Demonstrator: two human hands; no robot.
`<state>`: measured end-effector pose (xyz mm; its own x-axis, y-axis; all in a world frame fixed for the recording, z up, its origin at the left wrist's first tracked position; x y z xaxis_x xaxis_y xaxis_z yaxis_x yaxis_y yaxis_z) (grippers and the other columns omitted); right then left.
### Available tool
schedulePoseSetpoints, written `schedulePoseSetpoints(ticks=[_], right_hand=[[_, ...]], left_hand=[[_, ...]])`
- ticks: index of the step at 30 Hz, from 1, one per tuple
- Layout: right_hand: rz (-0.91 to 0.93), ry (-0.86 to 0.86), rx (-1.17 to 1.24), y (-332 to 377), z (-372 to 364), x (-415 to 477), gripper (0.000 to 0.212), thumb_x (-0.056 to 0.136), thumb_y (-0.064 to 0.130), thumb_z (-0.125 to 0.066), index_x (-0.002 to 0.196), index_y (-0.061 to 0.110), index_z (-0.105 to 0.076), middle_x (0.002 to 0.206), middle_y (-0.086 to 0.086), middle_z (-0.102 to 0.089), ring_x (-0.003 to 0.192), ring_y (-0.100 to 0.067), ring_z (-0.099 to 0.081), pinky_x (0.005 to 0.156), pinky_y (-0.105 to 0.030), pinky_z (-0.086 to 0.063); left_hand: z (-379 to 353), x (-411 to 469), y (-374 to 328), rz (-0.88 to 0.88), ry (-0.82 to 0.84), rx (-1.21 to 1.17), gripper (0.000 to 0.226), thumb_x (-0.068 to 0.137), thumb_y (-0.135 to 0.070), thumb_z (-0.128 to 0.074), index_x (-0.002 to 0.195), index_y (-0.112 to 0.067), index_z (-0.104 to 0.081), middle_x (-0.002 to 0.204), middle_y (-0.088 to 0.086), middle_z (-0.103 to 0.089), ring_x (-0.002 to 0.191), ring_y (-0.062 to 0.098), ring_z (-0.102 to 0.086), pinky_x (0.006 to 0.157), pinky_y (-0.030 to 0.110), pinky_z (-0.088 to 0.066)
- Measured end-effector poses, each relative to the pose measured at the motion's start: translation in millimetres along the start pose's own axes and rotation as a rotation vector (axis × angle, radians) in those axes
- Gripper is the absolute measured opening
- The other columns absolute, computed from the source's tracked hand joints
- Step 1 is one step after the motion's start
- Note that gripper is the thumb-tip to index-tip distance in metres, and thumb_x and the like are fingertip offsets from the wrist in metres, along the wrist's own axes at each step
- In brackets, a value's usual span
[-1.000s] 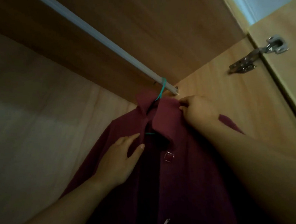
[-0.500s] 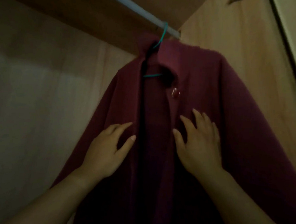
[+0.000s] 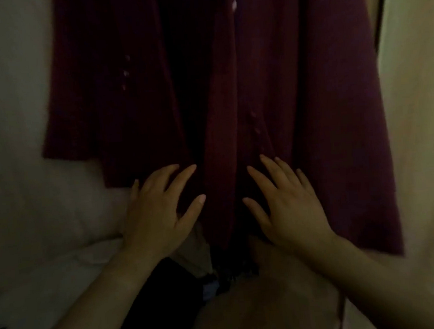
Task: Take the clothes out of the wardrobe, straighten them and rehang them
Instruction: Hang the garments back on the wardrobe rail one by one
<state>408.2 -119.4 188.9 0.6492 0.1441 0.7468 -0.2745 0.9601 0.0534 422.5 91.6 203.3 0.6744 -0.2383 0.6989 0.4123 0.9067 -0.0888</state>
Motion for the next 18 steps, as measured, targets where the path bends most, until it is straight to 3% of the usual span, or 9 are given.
schedulePoseSetpoints(ticks=[6,11,16,18], right_hand=[[-0.250,0.220,0.010,-5,11,-131,0.061,0.093,0.055,-0.022,0.140,0.020,-0.039,0.145,-0.010,-0.040,0.132,-0.030,-0.038,0.104,-0.052,-0.037],[-0.534,0.377,-0.040,-17,31,-254,0.063,0.092,0.059,-0.020,0.139,0.022,-0.040,0.144,-0.007,-0.042,0.132,-0.030,-0.039,0.106,-0.052,-0.034],[-0.807,0.423,0.005,-28,66,-376,0.057,0.092,0.055,-0.028,0.132,0.019,-0.049,0.137,-0.006,-0.049,0.127,-0.027,-0.044,0.102,-0.051,-0.038],[-0.937,0.427,0.008,-34,85,-426,0.057,0.092,0.055,-0.029,0.130,0.018,-0.050,0.137,-0.004,-0.050,0.126,-0.026,-0.045,0.101,-0.051,-0.038]], left_hand=[[-43,-90,-52,-0.118,0.253,-0.112,0.069,0.089,-0.068,-0.019,0.135,-0.026,-0.048,0.135,0.007,-0.053,0.121,0.027,-0.051,0.096,0.053,-0.039],[-81,-163,-122,-0.232,0.469,-0.201,0.066,0.087,-0.067,-0.023,0.132,-0.027,-0.052,0.131,0.003,-0.057,0.117,0.027,-0.055,0.100,0.054,-0.038],[-108,-230,-207,-0.444,0.658,-0.385,0.059,0.087,-0.061,-0.030,0.129,-0.027,-0.054,0.125,0.000,-0.060,0.112,0.021,-0.057,0.091,0.032,-0.034],[-119,-261,-246,-0.483,0.772,-0.471,0.061,0.085,-0.061,-0.030,0.131,-0.027,-0.052,0.129,-0.002,-0.057,0.117,0.021,-0.054,0.095,0.037,-0.036]])
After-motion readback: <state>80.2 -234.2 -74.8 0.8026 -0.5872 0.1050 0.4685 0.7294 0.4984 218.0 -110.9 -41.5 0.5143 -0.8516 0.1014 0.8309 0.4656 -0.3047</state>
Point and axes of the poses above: each hand's wrist, its own x-axis towards the middle knuckle, its own z-axis out of the back of the hand, y = z × x, the point moved 3 cm from there along x, towards the middle knuckle
